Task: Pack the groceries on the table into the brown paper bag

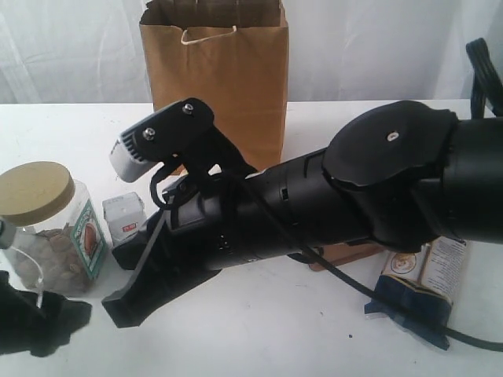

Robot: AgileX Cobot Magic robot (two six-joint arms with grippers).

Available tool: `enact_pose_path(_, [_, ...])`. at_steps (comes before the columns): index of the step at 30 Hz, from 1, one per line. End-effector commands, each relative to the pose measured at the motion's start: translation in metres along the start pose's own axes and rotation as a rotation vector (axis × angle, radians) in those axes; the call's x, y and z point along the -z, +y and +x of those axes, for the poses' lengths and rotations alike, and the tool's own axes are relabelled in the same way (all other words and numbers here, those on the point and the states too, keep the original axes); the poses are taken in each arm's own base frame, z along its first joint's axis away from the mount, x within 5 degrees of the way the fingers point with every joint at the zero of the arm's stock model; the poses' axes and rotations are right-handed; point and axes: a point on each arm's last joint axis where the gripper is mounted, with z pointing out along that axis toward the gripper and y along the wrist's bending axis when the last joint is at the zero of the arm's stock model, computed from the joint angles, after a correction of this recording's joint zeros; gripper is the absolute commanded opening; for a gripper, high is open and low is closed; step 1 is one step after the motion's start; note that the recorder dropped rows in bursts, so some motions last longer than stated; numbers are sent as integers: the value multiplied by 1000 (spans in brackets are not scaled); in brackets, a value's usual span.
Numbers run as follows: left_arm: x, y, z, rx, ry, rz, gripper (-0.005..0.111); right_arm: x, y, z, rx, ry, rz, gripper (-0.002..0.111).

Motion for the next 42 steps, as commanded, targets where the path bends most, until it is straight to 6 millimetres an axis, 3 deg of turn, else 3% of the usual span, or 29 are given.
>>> enact_pose_path(1, [5,-27,6,27,82,290,78,2,0,-2,31,-3,13,0])
enact_pose_path(11, [5,-26,6,2,88,289,78,1,-1,-2,32,-3,19,0])
enact_pose_path(12, [4,-24,9,-82,109,266,78,1,-1,-2,37,-1,19,0])
enact_pose_path(14, [5,-13,23,-517,228,206,78,1,0,-1,51,7,16,0])
enact_pose_path(15, [6,-3,30,-851,318,175,78,1,0,-1,51,7,16,0])
enact_pose_path(17, [8,4,34,-1050,386,164,78,1,-1,-1,55,8,17,0])
enact_pose_path(27, [7,5,31,-1050,361,141,78,1,-3,-2,65,2,41,0])
enact_pose_path(33, [2,-1,16,-675,180,75,78,1,-3,-2,67,2,43,0])
enact_pose_path(38, [2,14,-7,-68,-58,-167,78,1,-4,-2,73,0,53,0])
enact_pose_path(42, [3,21,-6,343,-123,-219,78,1,-4,-2,73,-2,59,0])
